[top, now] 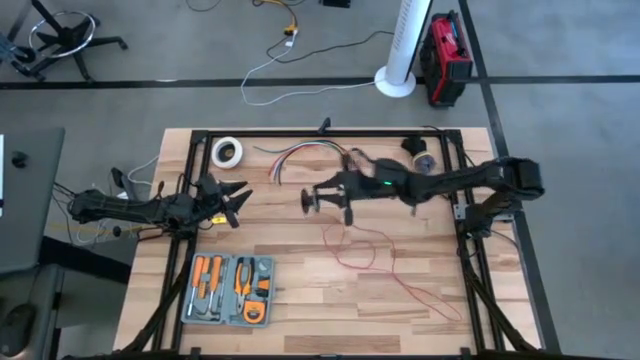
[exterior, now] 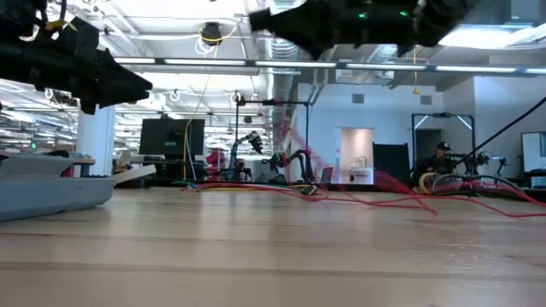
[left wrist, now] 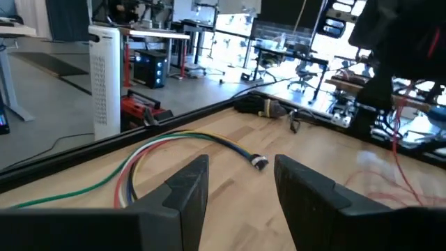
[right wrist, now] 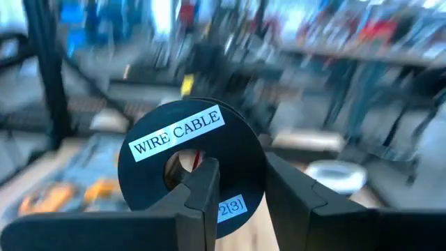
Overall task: Coil cords
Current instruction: Coil the red wire on the black spool
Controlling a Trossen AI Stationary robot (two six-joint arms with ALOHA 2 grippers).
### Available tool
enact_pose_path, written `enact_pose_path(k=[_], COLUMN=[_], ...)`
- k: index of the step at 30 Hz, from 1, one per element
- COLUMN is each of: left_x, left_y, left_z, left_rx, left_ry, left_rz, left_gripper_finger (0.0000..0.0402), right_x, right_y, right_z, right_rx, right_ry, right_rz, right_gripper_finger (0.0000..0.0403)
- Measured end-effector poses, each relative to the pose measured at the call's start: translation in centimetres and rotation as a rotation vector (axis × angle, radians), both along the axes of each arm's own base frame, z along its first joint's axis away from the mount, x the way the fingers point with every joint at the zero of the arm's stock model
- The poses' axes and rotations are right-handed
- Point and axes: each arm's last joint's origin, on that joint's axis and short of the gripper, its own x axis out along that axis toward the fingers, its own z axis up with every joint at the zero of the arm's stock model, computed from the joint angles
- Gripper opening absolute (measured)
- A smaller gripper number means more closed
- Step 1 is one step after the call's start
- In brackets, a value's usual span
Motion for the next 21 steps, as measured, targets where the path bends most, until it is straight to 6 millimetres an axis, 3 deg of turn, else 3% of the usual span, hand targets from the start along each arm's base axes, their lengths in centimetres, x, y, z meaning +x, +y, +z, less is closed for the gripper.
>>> enact_pose_path(k=[7, 15, 21], left_x=[1.5, 4.1, 8.0], left_y=[-0.3, -0.8, -1.4], left_z=[1.0, 1.4, 2.6], left_rx=[0.048, 0.135, 0.191], left_ry=[-0.072, -0.098, -0.096], left_rz=[-0.061, -0.138, -0.269], left_gripper_finger=[0.0155, 0.0155, 0.0155], right_x=[-2.8, -2.1, -1.5], right_y=[1.0, 1.4, 1.1], right_z=[-1.7, -3.9, -4.9], right_rx=[0.037, 0.041, 0.047], right_ry=[-0.266, -0.333, -0.310], right_rz=[-0.059, -0.065, -0.073], right_gripper_finger=[0.0102, 0.0102, 0.0102])
